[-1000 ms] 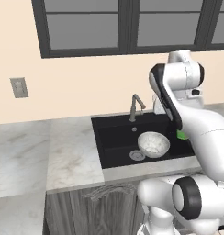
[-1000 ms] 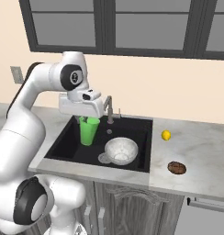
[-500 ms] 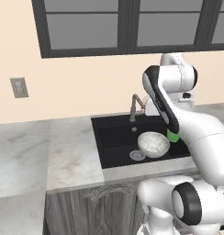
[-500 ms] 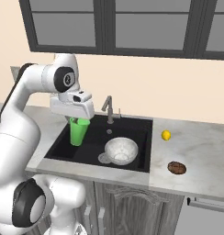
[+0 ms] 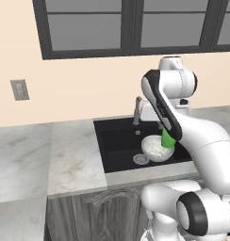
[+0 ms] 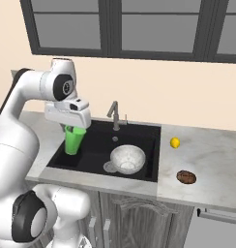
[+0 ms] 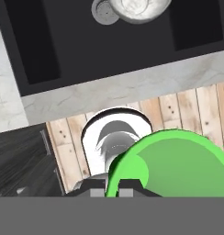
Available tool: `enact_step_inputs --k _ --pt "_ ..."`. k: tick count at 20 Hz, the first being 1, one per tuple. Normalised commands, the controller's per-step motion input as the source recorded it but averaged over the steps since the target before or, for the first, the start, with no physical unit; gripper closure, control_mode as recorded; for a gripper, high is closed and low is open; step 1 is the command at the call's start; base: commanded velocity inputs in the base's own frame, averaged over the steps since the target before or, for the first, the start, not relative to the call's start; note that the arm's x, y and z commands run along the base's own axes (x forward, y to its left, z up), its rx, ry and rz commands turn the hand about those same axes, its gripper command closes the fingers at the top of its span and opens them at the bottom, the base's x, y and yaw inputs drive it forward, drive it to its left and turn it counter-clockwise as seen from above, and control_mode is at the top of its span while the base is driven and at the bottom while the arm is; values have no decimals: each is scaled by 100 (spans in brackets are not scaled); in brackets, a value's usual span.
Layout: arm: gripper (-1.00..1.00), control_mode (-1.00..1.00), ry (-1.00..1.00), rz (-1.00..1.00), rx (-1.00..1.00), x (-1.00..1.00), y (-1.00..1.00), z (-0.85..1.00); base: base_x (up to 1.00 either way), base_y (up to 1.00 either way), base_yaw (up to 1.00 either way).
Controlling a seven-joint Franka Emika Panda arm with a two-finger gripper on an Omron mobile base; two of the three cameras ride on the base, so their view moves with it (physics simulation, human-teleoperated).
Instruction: Remove the potato and lemon from the sink. Then move the bowl and cup from the counter to the sink for washing.
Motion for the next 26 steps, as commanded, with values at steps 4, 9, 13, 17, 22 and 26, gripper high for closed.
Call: enact_step_inputs --k 4,9,13,17,22,26 --pt "100 -100 0 4 9 2 24 -9 0 0 0" --pt "100 -100 -1 13 5 10 19 -8 0 0 0" --pt "100 -100 -6 16 0 15 22 -6 0 0 0" --pt "100 -100 -5 17 0 21 19 -4 0 0 0" --pt "100 -100 -3 20 0 27 8 -4 0 0 0" --pt "100 -100 -5 23 0 28 8 -5 0 0 0"
